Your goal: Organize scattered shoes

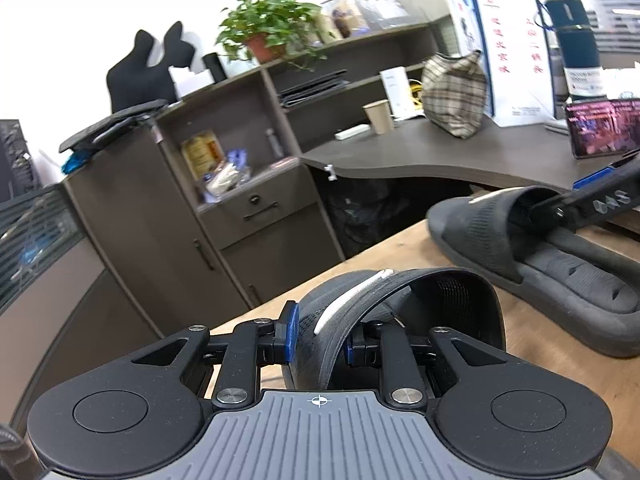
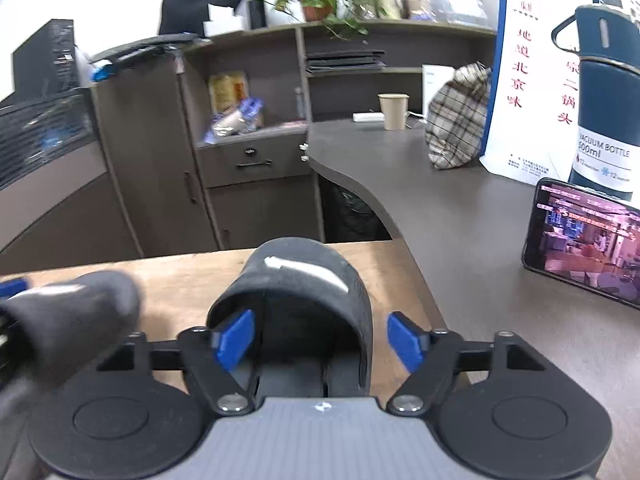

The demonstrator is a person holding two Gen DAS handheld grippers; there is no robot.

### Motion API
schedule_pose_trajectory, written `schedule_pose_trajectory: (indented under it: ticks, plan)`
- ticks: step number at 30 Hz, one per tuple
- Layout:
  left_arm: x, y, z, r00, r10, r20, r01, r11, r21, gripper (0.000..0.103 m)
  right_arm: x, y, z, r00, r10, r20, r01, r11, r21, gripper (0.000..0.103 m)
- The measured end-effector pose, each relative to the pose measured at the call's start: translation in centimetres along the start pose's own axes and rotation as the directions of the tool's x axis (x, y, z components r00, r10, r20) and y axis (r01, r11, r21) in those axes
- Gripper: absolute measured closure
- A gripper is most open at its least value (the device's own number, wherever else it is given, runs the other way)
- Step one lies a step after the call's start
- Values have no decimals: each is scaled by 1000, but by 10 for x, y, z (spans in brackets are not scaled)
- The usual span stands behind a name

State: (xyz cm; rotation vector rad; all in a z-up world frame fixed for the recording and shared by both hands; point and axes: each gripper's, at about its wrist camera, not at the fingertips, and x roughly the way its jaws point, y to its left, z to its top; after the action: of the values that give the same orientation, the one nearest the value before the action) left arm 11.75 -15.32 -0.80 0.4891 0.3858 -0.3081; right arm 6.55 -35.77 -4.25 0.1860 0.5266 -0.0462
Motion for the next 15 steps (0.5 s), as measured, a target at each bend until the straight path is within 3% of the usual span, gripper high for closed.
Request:
schedule_pose_trajectory:
  ticks: [9, 15]
  plan:
    - [40, -37, 19, 999, 33, -21, -32, 999, 30, 82, -29, -25, -15, 990, 126, 65, -128, 991, 33, 20]
    - [63, -65, 23, 996, 56, -65, -46, 989, 140, 79, -25, -32, -16, 992, 114, 60, -117, 991, 63, 19]
